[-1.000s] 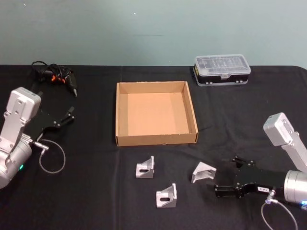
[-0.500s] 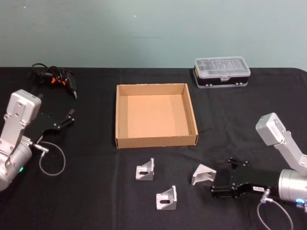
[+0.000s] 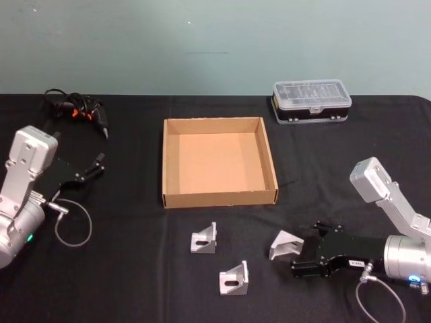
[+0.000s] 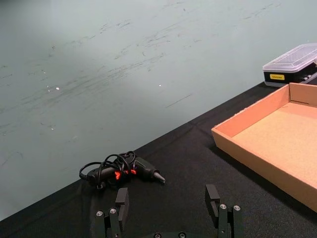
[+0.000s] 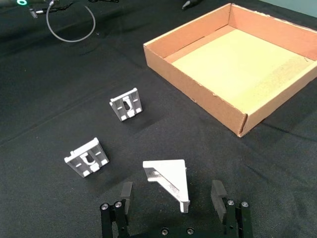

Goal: Use one hand to pick up the angle iron from the table and place it into the box.

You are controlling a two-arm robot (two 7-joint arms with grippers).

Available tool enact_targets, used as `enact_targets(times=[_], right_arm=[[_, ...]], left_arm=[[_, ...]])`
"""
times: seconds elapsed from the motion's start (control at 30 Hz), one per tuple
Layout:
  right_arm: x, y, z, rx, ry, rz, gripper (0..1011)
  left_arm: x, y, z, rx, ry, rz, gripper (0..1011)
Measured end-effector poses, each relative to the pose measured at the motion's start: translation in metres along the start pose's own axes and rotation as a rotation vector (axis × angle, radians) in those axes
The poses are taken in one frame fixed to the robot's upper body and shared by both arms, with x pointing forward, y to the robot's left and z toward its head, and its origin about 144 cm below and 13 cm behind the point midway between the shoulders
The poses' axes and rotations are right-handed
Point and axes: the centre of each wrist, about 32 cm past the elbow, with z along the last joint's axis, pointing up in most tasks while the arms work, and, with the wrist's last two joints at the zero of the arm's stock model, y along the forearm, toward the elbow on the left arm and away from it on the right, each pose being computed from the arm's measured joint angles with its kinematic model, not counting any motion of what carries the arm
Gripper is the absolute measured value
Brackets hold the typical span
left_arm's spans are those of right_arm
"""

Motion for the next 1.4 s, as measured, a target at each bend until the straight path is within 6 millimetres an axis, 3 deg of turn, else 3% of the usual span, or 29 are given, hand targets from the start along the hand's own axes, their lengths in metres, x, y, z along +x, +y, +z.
enact_targets(times=[0.33, 0.5, 0.77, 1.27, 1.4], right_arm=[[0.0001, 0.0019, -0.0011, -0.004, -0.002, 0.006, 994], [0.0, 0.0024, -0.0018, -0.005, -0.001, 0.007, 907], [-0.0009, 0.0023, -0.0039, -0.004, 0.001, 0.005, 692], [-0.0033, 0.0005, -0.0059, -0.001, 0.007, -0.013, 170], [-0.0037, 0.0006, -0.0065, 0.001, 0.009, -0.015, 78]], left_arm=[[0.0, 0.0, 0.0, 0.0, 0.0, 0.0, 1011], [0.0, 0.0, 0.0, 0.0, 0.0, 0.0, 1011], [0.0, 0.0, 0.0, 0.0, 0.0, 0.0, 1011], [0.0, 0.0, 0.0, 0.0, 0.0, 0.0, 1011], [0.0, 0.0, 0.0, 0.0, 0.0, 0.0, 1011]])
